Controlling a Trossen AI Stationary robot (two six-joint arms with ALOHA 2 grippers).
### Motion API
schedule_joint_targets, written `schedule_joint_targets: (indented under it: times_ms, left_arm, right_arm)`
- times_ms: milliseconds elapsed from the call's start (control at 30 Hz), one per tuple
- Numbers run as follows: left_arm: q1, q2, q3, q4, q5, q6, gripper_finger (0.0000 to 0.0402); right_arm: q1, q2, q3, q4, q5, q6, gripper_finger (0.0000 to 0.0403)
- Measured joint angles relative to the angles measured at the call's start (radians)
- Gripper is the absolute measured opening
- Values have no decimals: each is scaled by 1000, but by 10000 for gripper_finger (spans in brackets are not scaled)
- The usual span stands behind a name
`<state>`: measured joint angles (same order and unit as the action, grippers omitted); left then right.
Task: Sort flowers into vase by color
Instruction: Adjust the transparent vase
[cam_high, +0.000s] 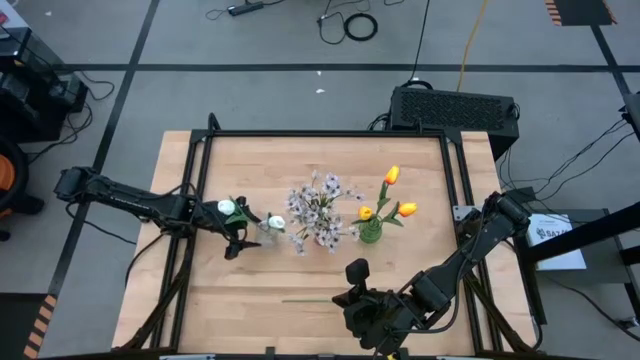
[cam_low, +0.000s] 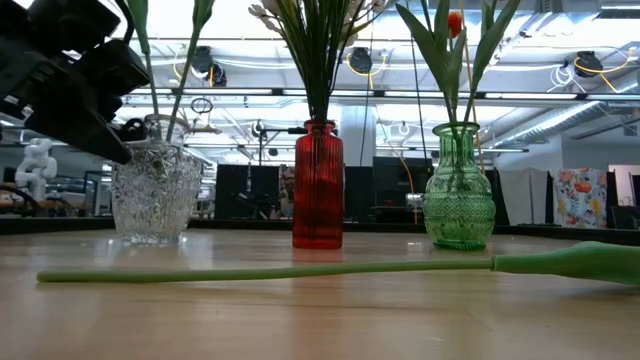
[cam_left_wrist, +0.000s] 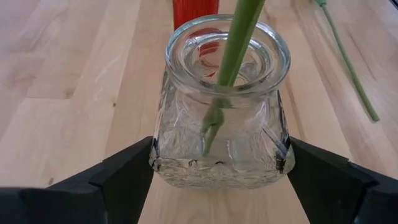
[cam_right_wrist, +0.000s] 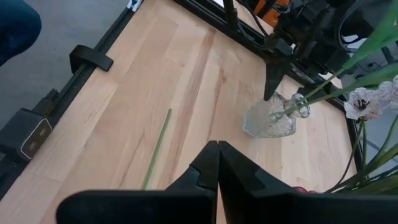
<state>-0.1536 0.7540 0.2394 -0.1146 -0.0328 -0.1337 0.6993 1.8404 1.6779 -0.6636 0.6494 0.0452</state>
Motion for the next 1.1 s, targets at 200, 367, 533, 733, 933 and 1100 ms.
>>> schedule_joint_targets:
  times_ms: [200, 367, 533, 733, 933, 1100]
  left_arm:
    - [0, 0, 0, 2, -6, 5, 381]
    - [0, -2, 0, 18, -6, 8, 397]
    - [0, -16, 1, 18, -6, 9, 398]
    - [0, -67, 2, -40, -2, 9, 398]
    - [0, -150, 2, -126, 2, -5, 398]
    - [0, -217, 2, -158, 3, -38, 398]
  right_arm:
    - [0, 0, 0, 0, -1, 0, 0]
    - [0, 0, 0, 0, -1, 0, 0]
    - [0, 0, 0, 0, -1, 0, 0]
    - [0, 0, 0, -1, -2, 0, 0]
    - [0, 0, 0, -2, -25, 4, 0]
    - [0, 0, 0, -3, -24, 4, 0]
